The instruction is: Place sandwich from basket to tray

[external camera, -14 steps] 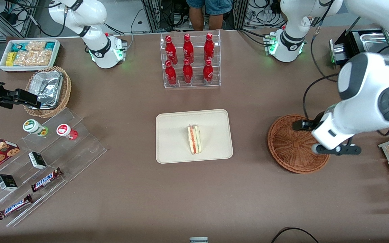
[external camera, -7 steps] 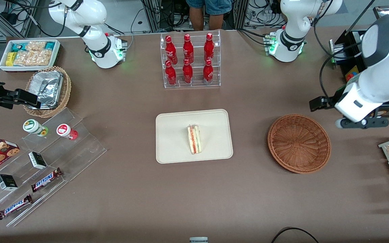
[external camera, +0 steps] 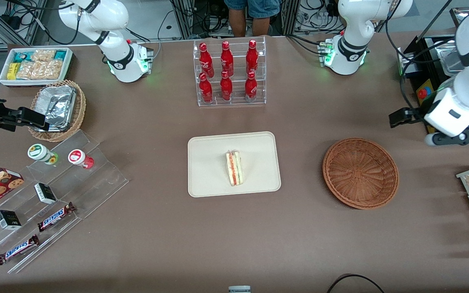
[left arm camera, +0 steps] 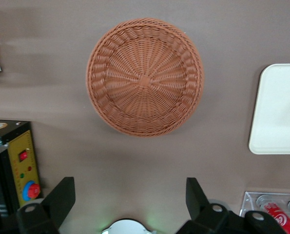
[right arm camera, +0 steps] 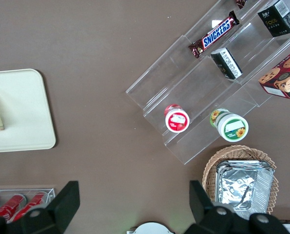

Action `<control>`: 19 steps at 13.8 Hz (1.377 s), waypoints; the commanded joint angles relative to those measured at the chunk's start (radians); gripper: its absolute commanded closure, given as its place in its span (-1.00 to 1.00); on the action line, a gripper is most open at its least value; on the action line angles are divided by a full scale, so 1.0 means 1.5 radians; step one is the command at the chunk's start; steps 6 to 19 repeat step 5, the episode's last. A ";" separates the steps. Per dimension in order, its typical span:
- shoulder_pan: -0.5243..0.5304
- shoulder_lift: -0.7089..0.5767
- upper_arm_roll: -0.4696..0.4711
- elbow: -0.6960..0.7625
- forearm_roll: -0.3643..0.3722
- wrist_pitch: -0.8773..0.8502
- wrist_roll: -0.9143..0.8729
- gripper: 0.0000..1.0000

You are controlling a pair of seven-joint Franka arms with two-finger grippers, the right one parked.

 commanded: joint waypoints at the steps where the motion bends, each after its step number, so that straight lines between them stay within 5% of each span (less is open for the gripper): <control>1: 0.033 -0.017 -0.005 0.011 0.007 -0.025 0.037 -1.00; 19: 0.048 -0.029 -0.010 0.011 0.007 -0.042 0.037 -1.00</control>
